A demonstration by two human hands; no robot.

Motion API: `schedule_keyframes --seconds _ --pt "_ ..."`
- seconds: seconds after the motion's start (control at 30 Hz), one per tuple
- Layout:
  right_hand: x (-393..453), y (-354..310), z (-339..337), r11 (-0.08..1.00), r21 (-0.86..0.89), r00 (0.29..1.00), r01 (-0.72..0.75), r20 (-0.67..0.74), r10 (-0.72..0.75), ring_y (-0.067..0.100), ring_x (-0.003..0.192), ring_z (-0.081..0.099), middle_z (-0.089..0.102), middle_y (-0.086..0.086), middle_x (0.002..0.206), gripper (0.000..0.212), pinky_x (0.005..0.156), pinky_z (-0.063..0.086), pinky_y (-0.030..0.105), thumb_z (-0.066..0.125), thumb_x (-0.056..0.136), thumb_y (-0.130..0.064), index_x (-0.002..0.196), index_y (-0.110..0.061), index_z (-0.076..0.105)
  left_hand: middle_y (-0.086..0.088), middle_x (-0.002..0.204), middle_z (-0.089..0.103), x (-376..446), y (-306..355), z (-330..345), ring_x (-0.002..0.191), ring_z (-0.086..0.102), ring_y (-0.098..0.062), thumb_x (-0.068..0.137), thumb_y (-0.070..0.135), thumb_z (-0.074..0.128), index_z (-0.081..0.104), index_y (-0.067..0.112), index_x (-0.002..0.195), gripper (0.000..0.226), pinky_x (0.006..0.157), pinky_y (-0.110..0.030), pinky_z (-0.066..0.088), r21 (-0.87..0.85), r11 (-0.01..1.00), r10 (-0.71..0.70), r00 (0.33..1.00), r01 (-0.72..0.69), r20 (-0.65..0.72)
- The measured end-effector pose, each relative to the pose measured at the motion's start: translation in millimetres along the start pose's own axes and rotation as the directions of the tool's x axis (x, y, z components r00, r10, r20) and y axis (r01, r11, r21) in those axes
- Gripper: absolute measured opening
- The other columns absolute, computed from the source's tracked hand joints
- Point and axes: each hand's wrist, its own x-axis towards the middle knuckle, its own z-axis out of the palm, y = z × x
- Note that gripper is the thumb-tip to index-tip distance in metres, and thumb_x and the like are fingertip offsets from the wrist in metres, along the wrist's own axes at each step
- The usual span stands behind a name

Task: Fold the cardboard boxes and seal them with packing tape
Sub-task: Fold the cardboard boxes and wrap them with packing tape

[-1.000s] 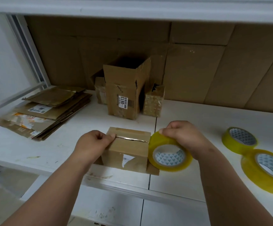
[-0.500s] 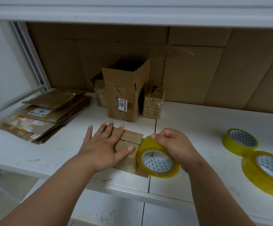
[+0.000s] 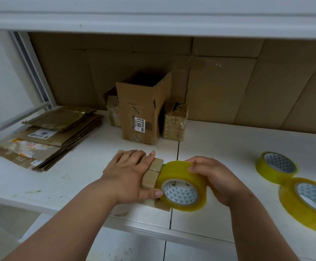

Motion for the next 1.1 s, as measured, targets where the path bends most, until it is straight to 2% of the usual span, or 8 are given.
schedule_keyframes --seconds 0.17,0.27,0.47,0.6,0.8,0.9,1.0,1.1 --pt "-5.7 9.1 4.2 0.995 0.096 0.999 -0.012 0.037 0.009 0.030 0.081 0.063 0.066 0.012 0.082 0.037 0.078 0.047 0.040 0.078 0.071 -0.039 0.085 -0.007 0.065 0.010 0.158 0.010 0.8 -0.6 -0.6 0.144 0.000 -0.010 0.048 0.099 0.016 -0.013 0.052 0.150 0.116 0.118 -0.035 -0.007 -0.041 0.999 -0.001 0.999 -0.001 -0.042" --pt "-9.6 10.9 8.7 0.990 0.139 0.999 0.012 0.033 -0.017 0.031 0.082 0.064 0.066 0.017 0.085 0.049 0.080 0.049 0.041 0.071 0.073 -0.042 0.094 0.002 0.064 0.011 0.156 0.012 0.2 -1.6 1.3 0.143 0.000 -0.009 0.054 0.099 0.023 -0.010 0.055 0.149 0.110 0.117 -0.035 -0.006 -0.059 0.998 0.006 0.998 -0.010 -0.061" --pt "-19.3 7.7 8.7 0.997 0.040 0.996 0.066 0.052 -0.068 0.021 0.074 0.065 0.067 0.005 0.076 0.046 0.077 0.050 0.037 0.067 0.074 -0.053 0.084 -0.008 0.067 0.015 0.155 0.017 -1.3 -7.5 1.0 0.142 0.006 -0.009 0.056 0.096 0.021 0.002 0.052 0.152 0.108 0.117 -0.032 -0.001 -0.076 0.996 0.044 0.994 -0.052 -0.104" --pt "-27.1 14.4 8.0 0.990 0.127 0.995 0.062 0.076 -0.072 0.025 0.083 0.061 0.066 0.011 0.082 0.033 0.079 0.044 0.038 0.067 0.071 -0.035 0.086 -0.006 0.070 0.014 0.157 0.021 -3.4 -22.5 -6.4 0.141 0.011 -0.007 0.058 0.093 0.028 0.010 0.050 0.153 0.106 0.117 -0.028 0.002 -0.079 0.993 0.078 0.993 -0.085 -0.093" --pt "-24.0 7.6 21.9 0.994 0.112 0.982 0.013 0.186 -0.034 0.025 0.084 0.061 0.067 0.013 0.088 0.044 0.075 0.045 0.033 0.065 0.066 -0.022 0.101 0.005 0.069 0.025 0.159 0.018 -9.3 -61.4 -22.2 0.147 0.007 0.002 0.059 0.089 0.031 0.025 0.048 0.151 0.101 0.121 -0.036 -0.008 -0.158 0.987 0.007 0.998 -0.017 -0.061" --pt "-19.7 0.8 49.2 0.986 0.165 0.978 -0.028 0.207 -0.007 0.023 0.076 0.061 0.066 0.012 0.084 0.025 0.070 0.046 0.031 0.069 0.069 -0.023 0.089 -0.009 0.072 0.022 0.162 0.007 -12.6 -79.5 -24.2 0.148 -0.005 0.002 0.058 0.091 0.030 0.017 0.039 0.155 0.111 0.123 -0.040 -0.005 -0.214 0.977 0.008 0.999 0.000 0.035" --pt "-15.3 -2.5 70.8 0.974 0.223 0.984 -0.035 0.175 -0.005 0.020 0.069 0.060 0.065 0.008 0.077 0.009 0.067 0.046 0.028 0.078 0.072 -0.018 0.077 -0.014 0.072 0.015 0.163 -0.006 -17.3 -90.3 -11.6 0.146 -0.017 -0.004 0.084 0.075 0.050 -0.003 0.041 0.153 0.094 0.123 -0.040 -0.005 -0.194 0.981 -0.007 0.999 0.013 0.032" --pt "-12.7 -6.1 77.5 0.943 0.326 0.990 -0.070 0.141 0.025 0.034 0.088 0.062 0.066 0.021 0.092 0.037 0.083 0.048 0.042 0.073 0.071 -0.019 0.098 0.006 0.069 0.015 0.159 -0.013 -21.8 -97.2 1.4 0.148 -0.019 -0.013 0.095 0.060 0.046 -0.016 0.064 0.137 0.075 0.122 -0.042 -0.005 -0.195 0.981 -0.007 1.000 0.004 -0.015"
